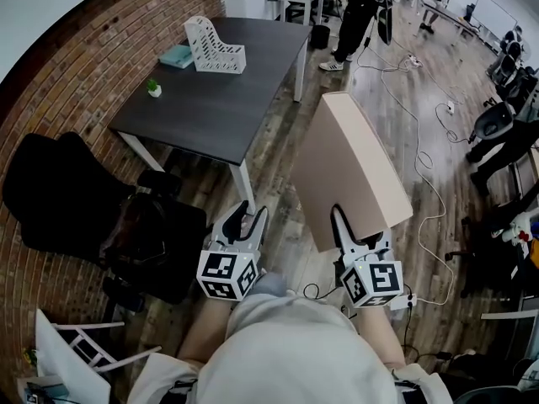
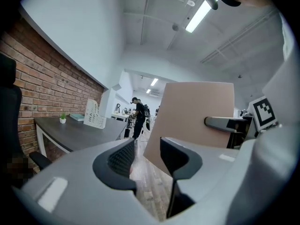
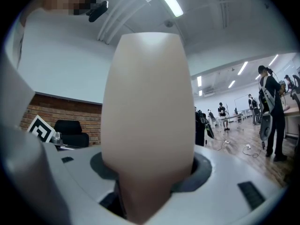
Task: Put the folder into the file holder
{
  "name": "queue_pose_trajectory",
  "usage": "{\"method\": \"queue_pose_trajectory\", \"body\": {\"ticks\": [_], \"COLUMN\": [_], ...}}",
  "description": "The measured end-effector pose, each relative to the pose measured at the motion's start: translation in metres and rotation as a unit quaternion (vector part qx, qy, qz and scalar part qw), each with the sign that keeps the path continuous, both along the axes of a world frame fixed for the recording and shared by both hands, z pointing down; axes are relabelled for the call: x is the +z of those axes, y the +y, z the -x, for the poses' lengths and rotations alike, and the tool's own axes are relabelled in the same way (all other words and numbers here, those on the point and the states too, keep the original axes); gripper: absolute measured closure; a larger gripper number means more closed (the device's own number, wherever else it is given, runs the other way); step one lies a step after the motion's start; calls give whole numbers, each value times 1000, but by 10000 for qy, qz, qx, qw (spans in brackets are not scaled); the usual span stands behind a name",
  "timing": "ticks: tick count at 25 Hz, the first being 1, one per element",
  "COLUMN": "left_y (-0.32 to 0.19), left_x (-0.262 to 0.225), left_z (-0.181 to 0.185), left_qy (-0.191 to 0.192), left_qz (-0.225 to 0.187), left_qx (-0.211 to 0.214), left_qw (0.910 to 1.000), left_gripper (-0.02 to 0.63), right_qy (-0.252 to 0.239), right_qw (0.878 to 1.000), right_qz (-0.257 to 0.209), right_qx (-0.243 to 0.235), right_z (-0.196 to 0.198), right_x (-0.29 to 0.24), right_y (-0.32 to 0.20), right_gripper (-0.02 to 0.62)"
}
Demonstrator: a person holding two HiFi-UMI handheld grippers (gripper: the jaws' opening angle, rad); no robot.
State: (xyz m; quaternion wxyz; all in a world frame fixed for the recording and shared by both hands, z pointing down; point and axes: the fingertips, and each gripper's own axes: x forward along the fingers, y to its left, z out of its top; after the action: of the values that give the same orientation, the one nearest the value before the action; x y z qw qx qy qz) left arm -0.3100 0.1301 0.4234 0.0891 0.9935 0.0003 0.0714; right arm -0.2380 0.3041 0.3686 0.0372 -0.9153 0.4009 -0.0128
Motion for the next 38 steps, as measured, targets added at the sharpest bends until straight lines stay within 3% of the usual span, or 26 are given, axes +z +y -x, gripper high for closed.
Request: {"method": "queue_pose_trajectory", "body": {"ticks": [8,18,26,38], "left_y": [15,5,-31,-107], "left_x": [0,10,14,1], "left_z": [-9,-53,-127,-265], "left_qy": [32,-21,4,74], "left_qz": [46,14,49,104], "left_qx": [175,244,262,276], "left_qw": [9998,9997,9996,9995], "left_gripper": [345,331,331,331], "right_qy": [-37,-106,-68,66], "right_qw": [10000,9997,9993,9993], "right_qz": [4,-148,-150,-76], "right_qx": [82,191,321,366], "right_z": [-8,-47,-119,-257], "right_x": [1,5,6,-15], "right_y": [13,8,-21,-95], "right_gripper": [321,319,319,318]}}
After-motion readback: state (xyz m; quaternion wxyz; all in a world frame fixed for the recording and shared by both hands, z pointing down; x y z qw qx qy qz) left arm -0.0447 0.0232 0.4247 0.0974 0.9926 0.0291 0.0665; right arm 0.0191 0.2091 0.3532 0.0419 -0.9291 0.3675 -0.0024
